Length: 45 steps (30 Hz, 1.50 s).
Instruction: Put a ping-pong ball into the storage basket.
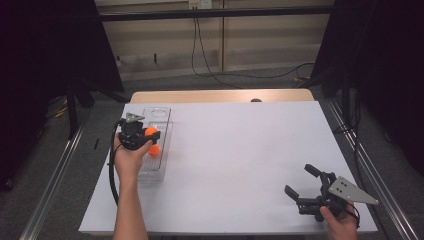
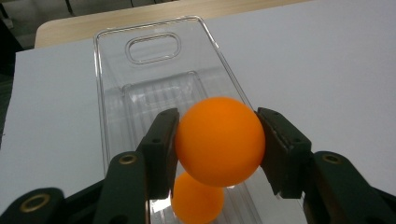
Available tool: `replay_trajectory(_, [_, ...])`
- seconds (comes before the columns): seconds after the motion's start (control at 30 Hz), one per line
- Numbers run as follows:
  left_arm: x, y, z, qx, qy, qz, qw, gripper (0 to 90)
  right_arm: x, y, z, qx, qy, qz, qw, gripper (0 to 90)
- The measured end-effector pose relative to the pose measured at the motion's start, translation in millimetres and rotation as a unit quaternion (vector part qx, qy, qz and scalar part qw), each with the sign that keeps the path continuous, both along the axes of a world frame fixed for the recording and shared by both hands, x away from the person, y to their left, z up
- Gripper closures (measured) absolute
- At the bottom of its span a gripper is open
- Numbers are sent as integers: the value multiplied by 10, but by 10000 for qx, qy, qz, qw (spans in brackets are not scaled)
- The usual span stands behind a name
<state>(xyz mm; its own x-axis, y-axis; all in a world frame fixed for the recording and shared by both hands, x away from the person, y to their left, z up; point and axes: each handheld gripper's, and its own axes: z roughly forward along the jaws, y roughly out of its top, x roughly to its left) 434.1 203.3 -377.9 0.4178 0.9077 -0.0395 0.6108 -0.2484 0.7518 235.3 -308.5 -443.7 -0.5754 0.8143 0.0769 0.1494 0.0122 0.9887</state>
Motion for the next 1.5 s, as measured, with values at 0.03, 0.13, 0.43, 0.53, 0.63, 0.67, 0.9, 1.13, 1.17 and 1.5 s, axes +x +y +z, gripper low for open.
replay_trajectory(0.03, [1, 2, -3, -16, -11, 13, 10000, 509, 0, 0, 0, 5, -2, -2, 10000, 12])
replay_trajectory(0.13, [7, 7, -9, 24, 2, 38, 10000, 508, 0, -1, -1, 7, 4, -7, 10000, 12])
replay_trajectory(0.43, [49, 37, -38, 20, 16, 90, 10000, 508, 0, -2, -2, 4, 1, -10, 10000, 12])
replay_trajectory(0.53, [54, 45, -40, 9, -4, 119, 9999, 508, 1, -4, -3, -1, 2, -10, 10000, 12])
replay_trajectory(0.63, [57, 50, -41, 2, -9, 126, 9999, 508, 0, -2, -3, 3, 3, -12, 10000, 12])
replay_trajectory(0.67, [58, 52, -42, -3, -11, 128, 9999, 508, -1, -3, -3, 0, 1, -10, 10000, 12])
replay_trajectory(0.9, [77, 63, -57, -1, -11, 146, 9999, 508, -1, -4, -4, -4, 3, -17, 10000, 12])
replay_trajectory(1.13, [90, 61, -72, -16, -41, 205, 9998, 490, -1, -7, -4, -3, -1, -14, 10000, 12])
replay_trajectory(1.17, [88, 64, -69, -2, -42, 209, 9998, 490, 0, -8, -5, -5, -2, -13, 10000, 12])
replay_trajectory(1.5, [32, 68, -65, -151, -12, 193, 9997, 441, -2, -17, -4, 16, -5, -35, 10000, 12])
